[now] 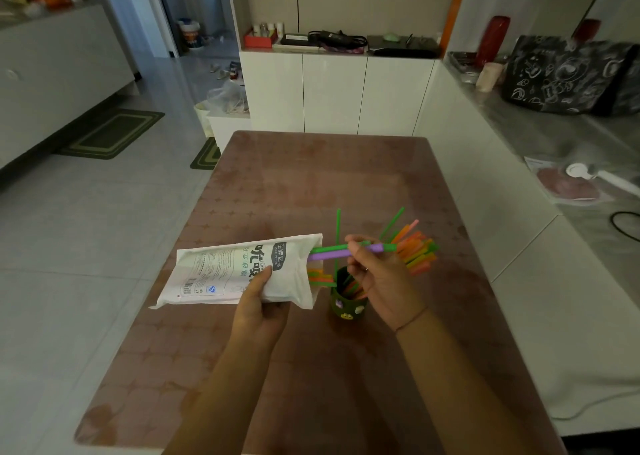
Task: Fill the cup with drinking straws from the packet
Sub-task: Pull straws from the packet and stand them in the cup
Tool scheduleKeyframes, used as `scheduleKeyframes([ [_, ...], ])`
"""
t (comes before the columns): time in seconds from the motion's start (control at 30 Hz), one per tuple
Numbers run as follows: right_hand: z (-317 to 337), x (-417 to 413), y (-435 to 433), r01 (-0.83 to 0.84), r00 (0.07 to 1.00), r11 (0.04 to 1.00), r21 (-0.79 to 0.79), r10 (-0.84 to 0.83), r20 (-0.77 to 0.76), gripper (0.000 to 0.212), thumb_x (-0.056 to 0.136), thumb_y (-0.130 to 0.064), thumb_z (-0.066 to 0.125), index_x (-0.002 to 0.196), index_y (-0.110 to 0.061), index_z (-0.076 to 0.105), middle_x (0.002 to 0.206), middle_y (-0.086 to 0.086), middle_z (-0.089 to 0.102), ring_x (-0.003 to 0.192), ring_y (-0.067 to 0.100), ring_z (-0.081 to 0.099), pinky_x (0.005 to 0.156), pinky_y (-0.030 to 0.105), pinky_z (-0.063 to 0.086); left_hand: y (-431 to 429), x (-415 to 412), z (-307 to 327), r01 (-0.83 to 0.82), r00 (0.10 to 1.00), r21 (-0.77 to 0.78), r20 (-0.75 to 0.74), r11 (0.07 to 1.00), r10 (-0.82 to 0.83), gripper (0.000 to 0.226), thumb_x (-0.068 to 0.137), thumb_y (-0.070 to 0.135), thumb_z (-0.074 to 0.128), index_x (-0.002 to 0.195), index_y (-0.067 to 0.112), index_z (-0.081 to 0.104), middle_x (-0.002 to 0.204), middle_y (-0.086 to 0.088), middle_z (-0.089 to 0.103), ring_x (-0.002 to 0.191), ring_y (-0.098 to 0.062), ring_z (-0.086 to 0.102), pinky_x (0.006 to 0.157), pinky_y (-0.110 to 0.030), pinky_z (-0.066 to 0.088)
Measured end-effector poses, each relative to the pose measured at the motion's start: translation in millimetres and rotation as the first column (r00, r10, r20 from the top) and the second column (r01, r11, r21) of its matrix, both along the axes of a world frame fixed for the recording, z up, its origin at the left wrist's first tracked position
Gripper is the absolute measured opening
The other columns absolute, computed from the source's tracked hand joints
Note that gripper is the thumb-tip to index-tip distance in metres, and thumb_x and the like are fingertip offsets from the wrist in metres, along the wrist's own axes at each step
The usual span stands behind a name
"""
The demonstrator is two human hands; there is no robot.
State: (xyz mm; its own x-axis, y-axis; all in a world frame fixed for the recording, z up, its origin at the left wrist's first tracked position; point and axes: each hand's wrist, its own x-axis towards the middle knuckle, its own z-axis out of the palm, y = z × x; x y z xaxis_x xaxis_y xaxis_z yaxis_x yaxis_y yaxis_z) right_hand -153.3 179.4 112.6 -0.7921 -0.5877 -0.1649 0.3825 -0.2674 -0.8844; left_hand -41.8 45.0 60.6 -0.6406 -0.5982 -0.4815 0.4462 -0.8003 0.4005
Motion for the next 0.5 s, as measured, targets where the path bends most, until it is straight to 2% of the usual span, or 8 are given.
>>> scheduleKeyframes([
  [0.07, -7, 7, -5, -0.030, 0.995, 0.998, 0.054, 0.035, -0.090, 0.015, 0.086, -0.003, 0.057, 0.088, -0.013, 0.068, 0.077, 0.006, 0.060, 0.064, 0.010, 0.052, 0.061, 0.019, 0.050, 5, -2, 2, 0.008, 1.000, -0.011, 0.007, 1.000, -0.008, 0.034, 0.081, 0.002, 0.062, 0.111, 0.016, 0.059, 0.095, -0.004, 0.075, 0.096, -0.020, 0.068, 0.075, -0.037, 0.059],
  [0.13, -12, 12, -8, -0.031, 0.985, 0.993, 0.117, 0.050, -0.163, 0.015, 0.086, -0.007, 0.060, 0.091, -0.017, 0.070, 0.081, 0.011, 0.061, 0.068, 0.017, 0.051, 0.061, 0.028, 0.048, 10, -4, 4, 0.019, 1.000, -0.025, 0.006, 1.000, -0.019, 0.038, 0.077, 0.002, 0.064, 0.112, 0.016, 0.058, 0.099, -0.005, 0.074, 0.095, -0.021, 0.068, 0.075, -0.037, 0.059],
  [0.2, -13, 13, -9, -0.008, 0.979, 0.988, 0.154, 0.040, -0.201, 0.013, 0.086, -0.013, 0.062, 0.091, -0.020, 0.071, 0.080, 0.012, 0.062, 0.069, 0.020, 0.051, 0.060, 0.033, 0.046, 12, -5, 4, 0.021, 1.000, -0.036, -0.001, 0.999, -0.021, 0.038, 0.077, 0.002, 0.063, 0.112, 0.017, 0.058, 0.100, -0.005, 0.073, 0.094, -0.021, 0.069, 0.076, -0.038, 0.058],
  [0.33, -9, 7, -8, 0.090, 0.978, 0.989, 0.120, -0.065, -0.198, 0.018, 0.086, -0.006, 0.060, 0.077, -0.018, 0.070, 0.059, -0.003, 0.064, 0.056, 0.009, 0.058, 0.062, 0.023, 0.052, 8, -2, 1, 0.005, 1.000, -0.011, 0.009, 1.000, -0.005, 0.031, 0.084, 0.001, 0.061, 0.111, 0.016, 0.059, 0.095, -0.004, 0.075, 0.089, -0.019, 0.071, 0.071, -0.037, 0.061],
  [0.4, -7, 2, -6, 0.138, 0.977, 0.982, 0.129, -0.113, -0.181, 0.020, 0.085, -0.006, 0.061, 0.072, -0.017, 0.070, 0.053, -0.002, 0.063, 0.052, 0.008, 0.058, 0.059, 0.022, 0.051, 4, 0, -1, -0.001, 1.000, 0.011, 0.012, 1.000, 0.000, 0.034, 0.084, 0.001, 0.062, 0.114, 0.015, 0.058, 0.098, -0.004, 0.074, 0.089, -0.019, 0.072, 0.068, -0.036, 0.061],
  [0.5, -4, -2, 0, 0.210, 0.966, 0.964, 0.165, -0.179, -0.186, 0.020, 0.083, -0.010, 0.064, 0.064, -0.014, 0.068, 0.046, -0.003, 0.062, 0.045, 0.007, 0.057, 0.054, 0.020, 0.049, -3, 3, -3, -0.016, 1.000, 0.040, 0.019, 0.999, 0.015, 0.037, 0.083, 0.002, 0.062, 0.117, 0.016, 0.058, 0.097, -0.003, 0.075, 0.092, -0.018, 0.071, 0.072, -0.036, 0.060],
])
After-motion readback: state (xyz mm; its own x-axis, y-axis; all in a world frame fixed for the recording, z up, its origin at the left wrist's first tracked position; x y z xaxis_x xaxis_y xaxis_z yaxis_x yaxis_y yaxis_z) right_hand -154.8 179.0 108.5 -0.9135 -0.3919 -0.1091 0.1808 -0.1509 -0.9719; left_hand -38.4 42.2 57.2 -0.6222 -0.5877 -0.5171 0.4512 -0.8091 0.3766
